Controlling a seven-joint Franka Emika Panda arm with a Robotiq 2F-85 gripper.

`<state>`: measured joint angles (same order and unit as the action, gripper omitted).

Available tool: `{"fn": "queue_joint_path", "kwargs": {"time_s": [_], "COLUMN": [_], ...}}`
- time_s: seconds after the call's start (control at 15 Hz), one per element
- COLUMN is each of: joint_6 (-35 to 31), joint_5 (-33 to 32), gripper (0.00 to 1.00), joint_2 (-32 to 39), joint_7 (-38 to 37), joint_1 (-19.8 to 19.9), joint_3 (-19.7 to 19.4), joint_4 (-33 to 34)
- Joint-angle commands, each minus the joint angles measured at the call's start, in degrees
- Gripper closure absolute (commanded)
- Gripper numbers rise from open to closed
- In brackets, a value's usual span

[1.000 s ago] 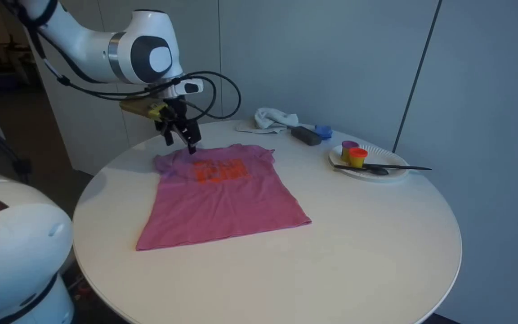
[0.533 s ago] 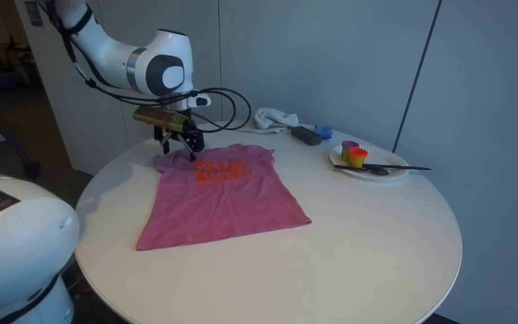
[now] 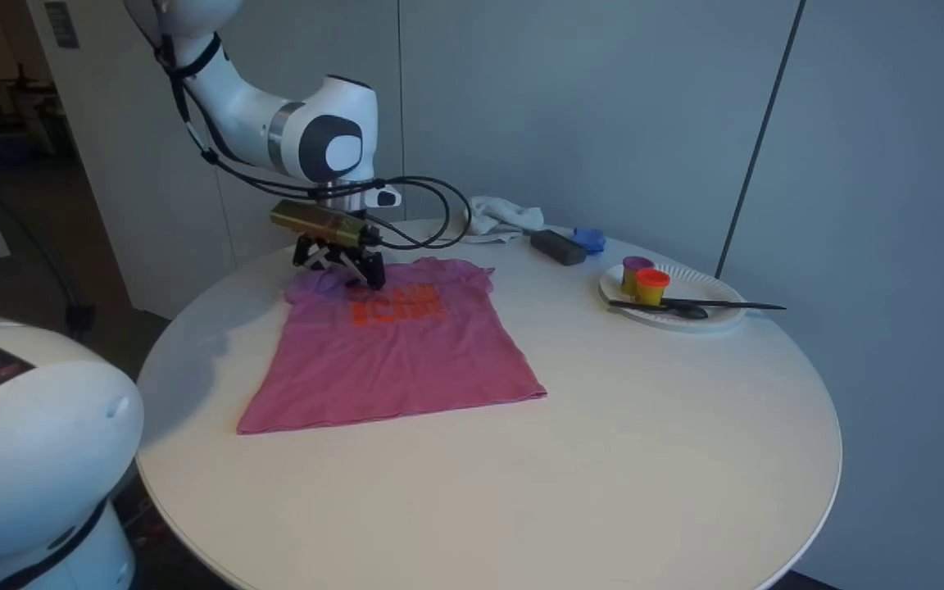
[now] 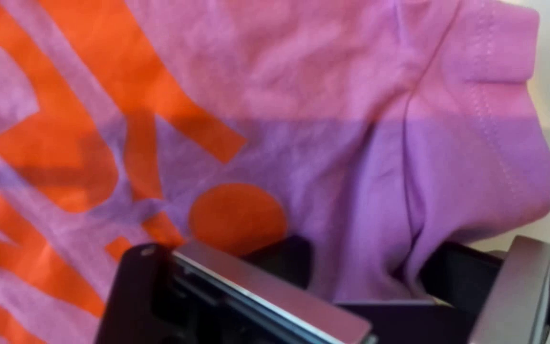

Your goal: Fold the pink t-shirt

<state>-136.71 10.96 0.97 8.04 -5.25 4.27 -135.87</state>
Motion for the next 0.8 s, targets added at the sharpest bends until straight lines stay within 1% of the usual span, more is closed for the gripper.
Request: {"fn": "queue_joint_path", "kwargs": {"time_s": [0.0,0.2,0.4,0.47,0.73], "joint_6": [0.31,-1.11,-1.85,-1.59,0.02], "joint_5": [-3.40,-5.80,-8.75,-9.95,-11.27], "gripper": [0.71,0.91,0.96,0.91,0.91], "joint_2": [-0.72,-8.31,-15.41,-17.82,-25.91], "joint_7": [-3.67,-8.78,-14.99,-17.33,-25.42], "joint_1": [0.77,1.26,2.29,2.89,5.38], "joint_3": [-0.38,-0.71,-0.61,-0.42,0.35], "joint_4": [0.06,-4.45,-8.48,-9.96,-15.91]}}
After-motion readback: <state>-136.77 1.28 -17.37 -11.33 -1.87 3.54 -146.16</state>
